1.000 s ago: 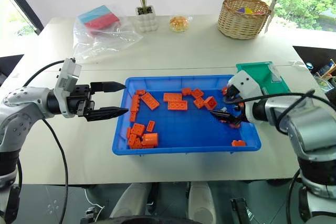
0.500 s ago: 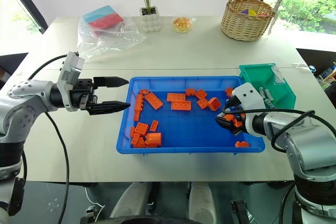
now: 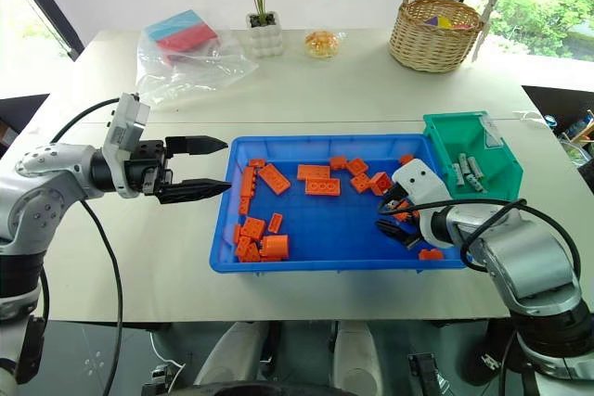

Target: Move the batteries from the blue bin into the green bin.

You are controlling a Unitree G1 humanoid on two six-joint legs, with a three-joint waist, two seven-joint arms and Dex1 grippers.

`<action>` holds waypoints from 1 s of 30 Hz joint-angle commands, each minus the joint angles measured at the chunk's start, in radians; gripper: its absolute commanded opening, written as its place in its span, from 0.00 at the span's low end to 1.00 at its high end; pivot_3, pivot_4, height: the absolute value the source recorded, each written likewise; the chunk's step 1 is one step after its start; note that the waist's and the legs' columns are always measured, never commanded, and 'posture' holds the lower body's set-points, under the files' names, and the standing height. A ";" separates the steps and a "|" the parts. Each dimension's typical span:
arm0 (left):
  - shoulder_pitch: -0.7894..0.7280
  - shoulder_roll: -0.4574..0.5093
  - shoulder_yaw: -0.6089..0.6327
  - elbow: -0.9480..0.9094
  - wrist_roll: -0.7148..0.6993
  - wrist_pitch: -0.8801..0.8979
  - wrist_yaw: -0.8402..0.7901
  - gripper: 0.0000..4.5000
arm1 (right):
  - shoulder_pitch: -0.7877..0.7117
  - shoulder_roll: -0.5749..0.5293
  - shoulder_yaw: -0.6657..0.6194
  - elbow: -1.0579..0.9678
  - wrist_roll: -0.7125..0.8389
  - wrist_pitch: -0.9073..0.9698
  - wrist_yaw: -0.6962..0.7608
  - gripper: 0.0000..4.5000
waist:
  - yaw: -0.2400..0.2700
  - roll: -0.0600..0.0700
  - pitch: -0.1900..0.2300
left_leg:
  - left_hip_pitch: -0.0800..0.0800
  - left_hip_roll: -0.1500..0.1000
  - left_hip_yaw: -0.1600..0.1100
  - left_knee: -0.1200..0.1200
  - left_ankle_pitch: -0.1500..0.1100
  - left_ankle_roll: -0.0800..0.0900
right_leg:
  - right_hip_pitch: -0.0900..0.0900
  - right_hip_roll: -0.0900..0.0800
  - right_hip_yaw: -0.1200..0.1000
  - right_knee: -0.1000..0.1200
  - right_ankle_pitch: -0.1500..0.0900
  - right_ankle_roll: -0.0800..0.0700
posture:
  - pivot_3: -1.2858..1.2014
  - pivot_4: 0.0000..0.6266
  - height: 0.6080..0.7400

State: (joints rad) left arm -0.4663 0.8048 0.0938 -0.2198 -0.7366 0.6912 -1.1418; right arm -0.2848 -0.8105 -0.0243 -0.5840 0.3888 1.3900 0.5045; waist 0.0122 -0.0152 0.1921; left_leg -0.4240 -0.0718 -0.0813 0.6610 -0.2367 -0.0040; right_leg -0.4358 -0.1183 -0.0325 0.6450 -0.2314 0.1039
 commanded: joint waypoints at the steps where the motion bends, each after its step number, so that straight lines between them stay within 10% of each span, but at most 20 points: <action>1: 0.002 0.003 0.032 -0.025 -0.010 -0.014 0.006 1.00 | -0.017 -0.022 -0.005 -0.034 0.008 -0.002 0.001 0.59 | 0.000 0.000 0.000 | 0.000 0.000 0.000 0.000 0.000 0.000 | 0.000 0.000 0.000 0.000 0.000 0.000 | 0.52 0.24 0.71; 2: 0.002 0.002 0.031 -0.024 -0.009 -0.015 0.006 1.00 | -0.021 -0.023 -0.006 -0.037 0.011 0.003 0.002 0.47 | 0.000 0.000 0.000 | 0.000 0.000 0.000 0.000 0.000 0.000 | 0.000 0.000 0.000 0.000 0.000 0.000 | 0.52 0.24 0.71; 18: -0.044 -0.007 0.002 0.018 0.018 -0.045 -0.023 1.00 | -0.377 0.287 0.134 0.117 0.067 0.023 -0.039 0.47 | -0.005 0.000 0.000 | 0.000 0.000 -0.001 0.000 0.000 0.000 | -0.001 0.001 0.000 0.001 0.000 0.000 | 0.52 0.24 0.71; 30: -0.038 -0.003 0.011 0.013 0.020 -0.040 -0.024 1.00 | -0.448 -0.268 0.353 0.451 -0.165 -0.753 0.571 0.47 | -0.018 0.000 0.001 | -0.001 0.000 0.001 0.001 -0.001 0.001 | -0.001 0.001 -0.001 -0.001 0.001 0.003 | 0.52 0.24 0.71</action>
State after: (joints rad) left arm -0.4943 0.7940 0.0901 -0.1925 -0.7148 0.6635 -1.1597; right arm -0.7102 -1.0551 0.3223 -0.1764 0.2608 0.7644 0.9838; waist -0.0061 -0.0148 0.1927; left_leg -0.4251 -0.0720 -0.0803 0.6622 -0.2376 -0.0026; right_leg -0.4364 -0.1175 -0.0331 0.6443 -0.2305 0.1065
